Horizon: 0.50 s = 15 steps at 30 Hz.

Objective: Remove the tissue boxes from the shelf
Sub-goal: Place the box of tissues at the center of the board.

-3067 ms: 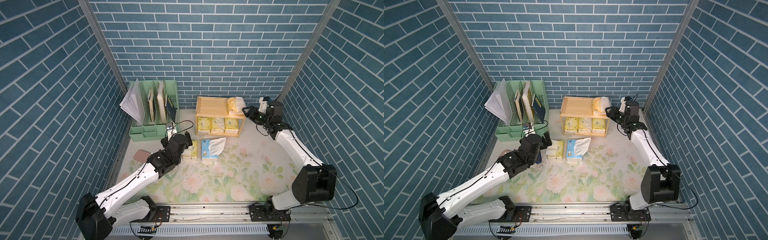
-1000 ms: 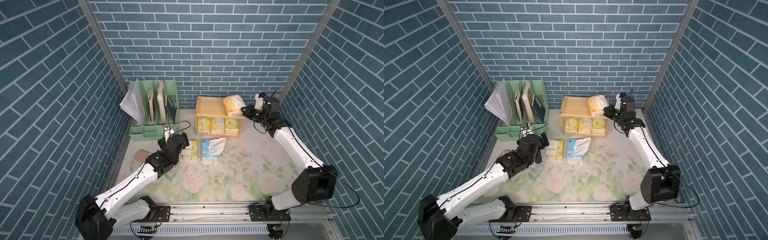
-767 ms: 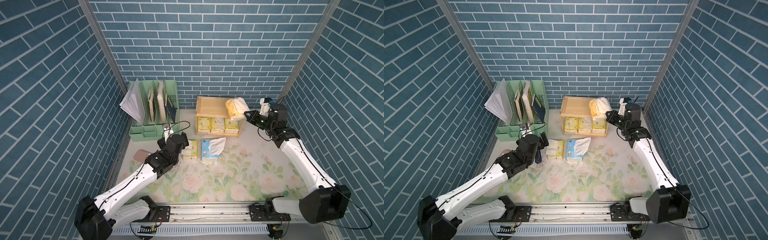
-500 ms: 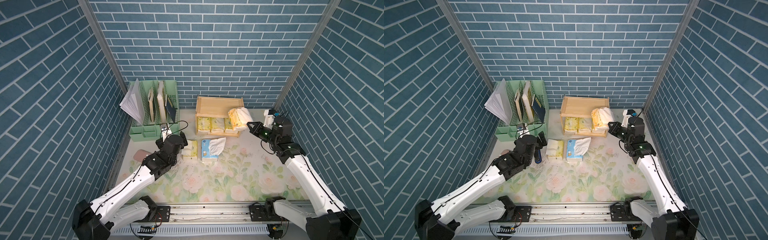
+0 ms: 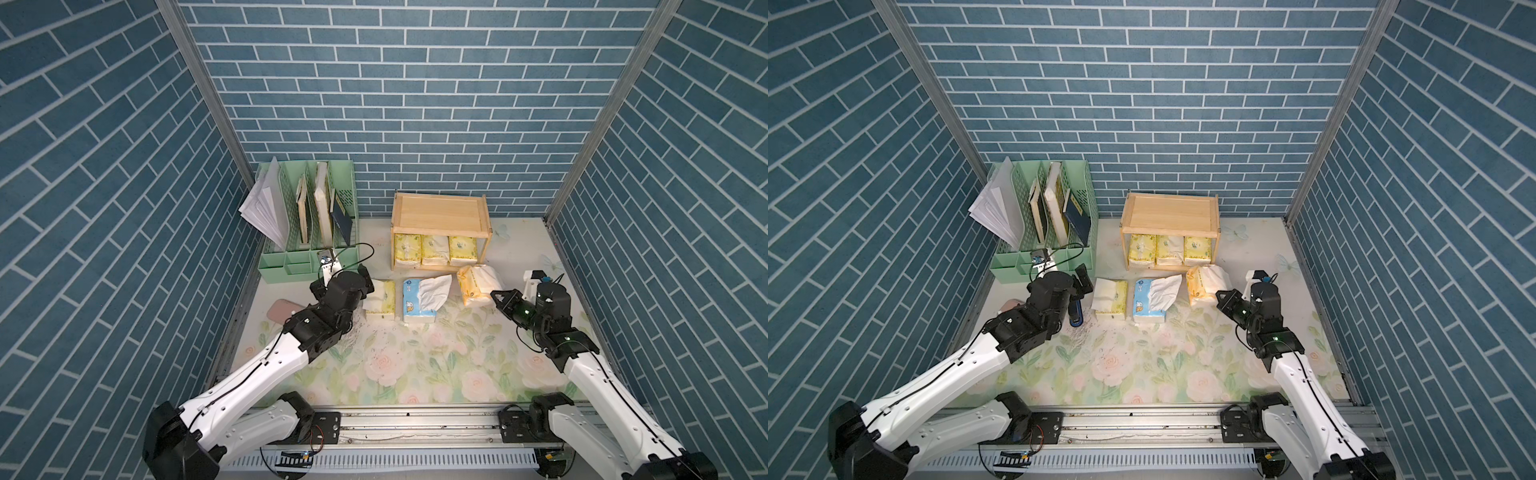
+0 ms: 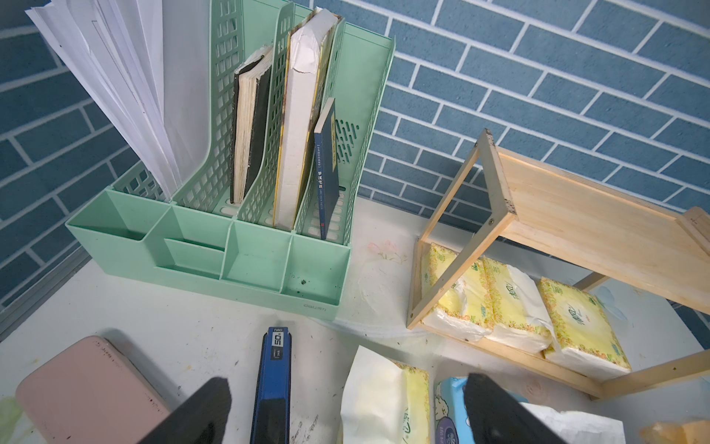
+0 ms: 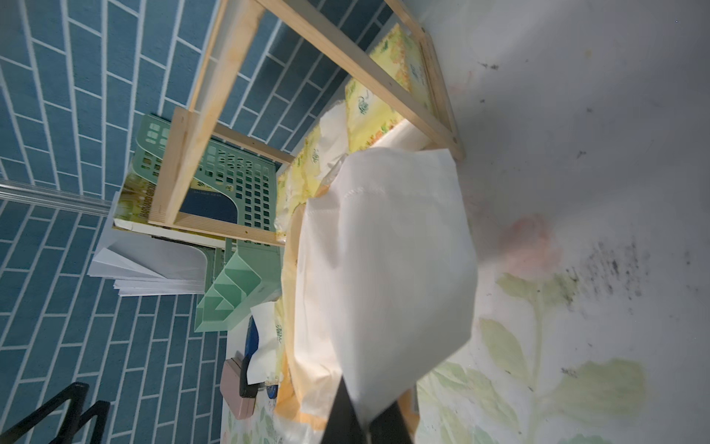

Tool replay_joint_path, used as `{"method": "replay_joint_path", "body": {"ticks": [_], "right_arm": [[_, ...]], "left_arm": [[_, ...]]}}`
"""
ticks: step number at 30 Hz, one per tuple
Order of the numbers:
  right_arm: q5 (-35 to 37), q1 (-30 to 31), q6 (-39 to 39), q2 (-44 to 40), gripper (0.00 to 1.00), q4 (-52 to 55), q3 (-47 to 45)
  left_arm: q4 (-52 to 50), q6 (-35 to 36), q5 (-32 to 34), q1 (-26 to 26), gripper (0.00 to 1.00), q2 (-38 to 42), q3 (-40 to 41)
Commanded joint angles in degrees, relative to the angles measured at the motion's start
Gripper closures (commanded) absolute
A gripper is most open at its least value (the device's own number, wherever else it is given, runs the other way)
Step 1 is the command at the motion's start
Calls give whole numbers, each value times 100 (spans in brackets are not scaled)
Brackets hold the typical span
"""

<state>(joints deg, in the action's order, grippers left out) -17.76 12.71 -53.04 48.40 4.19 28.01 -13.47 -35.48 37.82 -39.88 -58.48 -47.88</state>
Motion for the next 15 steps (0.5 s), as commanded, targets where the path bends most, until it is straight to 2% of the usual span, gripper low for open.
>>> {"method": "replay_joint_path", "body": {"ticks": [1,15], "right_arm": [[53,40,-328,26,100,-744,-236],[246,41,-435,811,100,-1729,-916]], "left_arm": [[-130,-57,112,42,0,70,42],[-122,-23,137,37,0,-92,-11]]}}
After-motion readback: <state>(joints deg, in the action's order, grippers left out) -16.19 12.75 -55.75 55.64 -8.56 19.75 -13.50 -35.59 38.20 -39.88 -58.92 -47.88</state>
